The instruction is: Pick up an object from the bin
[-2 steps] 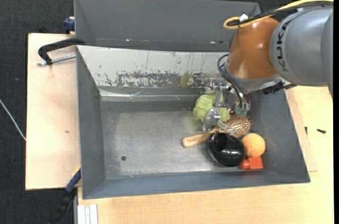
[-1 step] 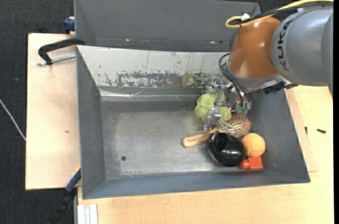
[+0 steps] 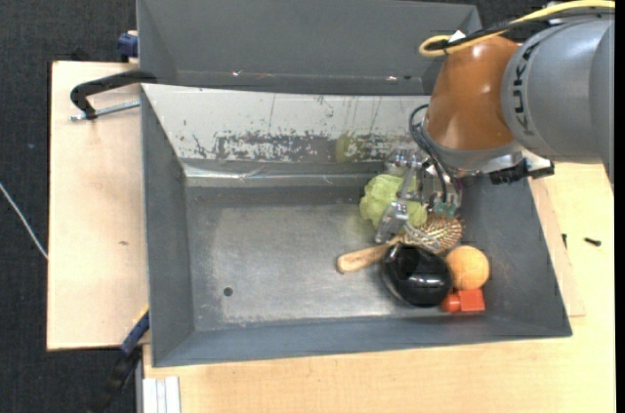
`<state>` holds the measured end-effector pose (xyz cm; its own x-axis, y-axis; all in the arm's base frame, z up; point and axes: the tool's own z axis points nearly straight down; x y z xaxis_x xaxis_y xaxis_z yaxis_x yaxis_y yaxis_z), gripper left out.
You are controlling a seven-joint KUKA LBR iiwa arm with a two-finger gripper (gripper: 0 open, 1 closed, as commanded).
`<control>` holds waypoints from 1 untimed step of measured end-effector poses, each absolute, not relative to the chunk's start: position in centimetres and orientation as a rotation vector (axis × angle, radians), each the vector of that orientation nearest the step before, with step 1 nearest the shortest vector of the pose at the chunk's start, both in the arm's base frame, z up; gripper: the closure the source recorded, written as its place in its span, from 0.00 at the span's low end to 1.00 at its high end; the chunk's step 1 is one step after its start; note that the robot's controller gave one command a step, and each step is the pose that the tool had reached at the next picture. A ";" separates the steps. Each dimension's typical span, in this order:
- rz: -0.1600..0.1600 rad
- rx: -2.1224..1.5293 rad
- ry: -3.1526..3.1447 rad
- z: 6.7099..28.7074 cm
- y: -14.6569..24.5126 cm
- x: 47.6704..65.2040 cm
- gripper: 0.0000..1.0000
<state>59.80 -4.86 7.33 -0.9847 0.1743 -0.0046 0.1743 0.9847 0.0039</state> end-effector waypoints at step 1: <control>0.007 0.191 3.128 7.3 -5.4 60.1 0.00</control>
Offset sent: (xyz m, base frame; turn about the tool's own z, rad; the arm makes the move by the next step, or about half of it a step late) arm 0.0000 0.0000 0.0000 0.0000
